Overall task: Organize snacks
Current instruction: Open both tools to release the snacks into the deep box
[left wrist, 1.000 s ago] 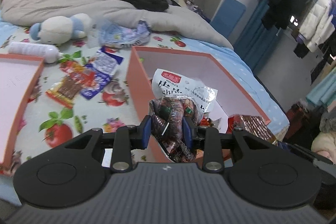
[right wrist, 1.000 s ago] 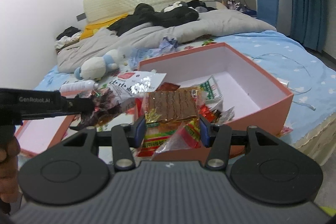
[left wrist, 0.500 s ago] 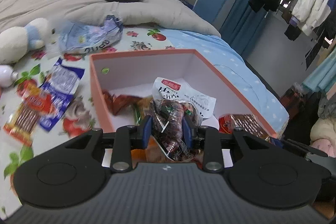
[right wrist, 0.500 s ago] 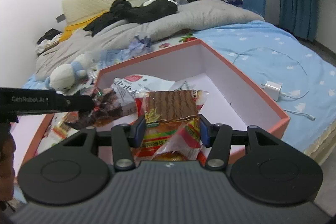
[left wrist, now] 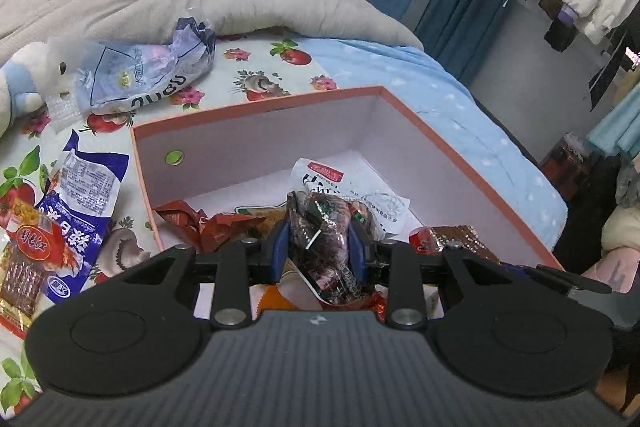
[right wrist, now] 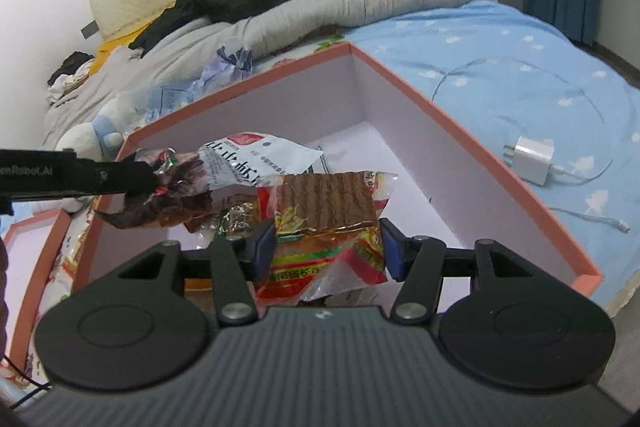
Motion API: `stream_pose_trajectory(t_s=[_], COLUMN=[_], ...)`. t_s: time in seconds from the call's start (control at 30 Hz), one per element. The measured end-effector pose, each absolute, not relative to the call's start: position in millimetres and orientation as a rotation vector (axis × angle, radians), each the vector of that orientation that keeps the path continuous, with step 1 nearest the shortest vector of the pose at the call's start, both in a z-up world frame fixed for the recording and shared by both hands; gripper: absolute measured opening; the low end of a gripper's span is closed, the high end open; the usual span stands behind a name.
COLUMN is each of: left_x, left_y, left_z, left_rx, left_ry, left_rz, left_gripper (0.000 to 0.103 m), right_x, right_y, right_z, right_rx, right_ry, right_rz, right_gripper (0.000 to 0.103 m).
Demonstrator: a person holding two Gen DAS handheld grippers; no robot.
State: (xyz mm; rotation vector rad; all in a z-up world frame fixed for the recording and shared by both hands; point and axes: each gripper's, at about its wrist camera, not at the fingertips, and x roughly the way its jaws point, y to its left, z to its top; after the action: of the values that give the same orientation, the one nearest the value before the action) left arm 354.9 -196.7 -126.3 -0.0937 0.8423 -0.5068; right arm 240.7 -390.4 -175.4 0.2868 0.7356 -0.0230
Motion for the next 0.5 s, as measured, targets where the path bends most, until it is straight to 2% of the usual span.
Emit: stream_pose_trajectory(t_s=[0.07,0.13,0.17,0.23,0.3,0.5], left_x=[355.4,354.0,352.1,349.5,345.7,321.1], left_y=[-198.8,-196.8,-196.0,-192.7,-187.5,-171.3], left_z=[-126.8,-124.6,-123.3,-119.9,-115.5,-91.6], left_rx=[-0.076,-0.063,-0.057,-0.046,-0.046,-0.065], left_ry=[0.856,0.847,0.847,0.840,0.828,0.782], left_rz=[-0.513,-0.503,-0.504,-0.496,-0.477,-0.468], left_gripper=[0.039,0.053,0.055,0.060,0.062,0.062], right_x=[241.5,241.1,241.1,239.0,236.1,216.0], right_y=[-388.9,-389.3,-389.9,-389.3,-388.6,-380.4], right_z=[-177.6,-177.6,-176.6,-173.7,-169.8,-152.0], right_rx=[0.282,0.302,0.308,0.307,0.301,0.298], right_ry=[0.751,0.759,0.759,0.754,0.747,0.716], right_rz=[-0.029,-0.035,-0.035,-0.033,-0.040,-0.036], right_gripper=[0.063,0.067,0.068,0.077,0.079,0.079])
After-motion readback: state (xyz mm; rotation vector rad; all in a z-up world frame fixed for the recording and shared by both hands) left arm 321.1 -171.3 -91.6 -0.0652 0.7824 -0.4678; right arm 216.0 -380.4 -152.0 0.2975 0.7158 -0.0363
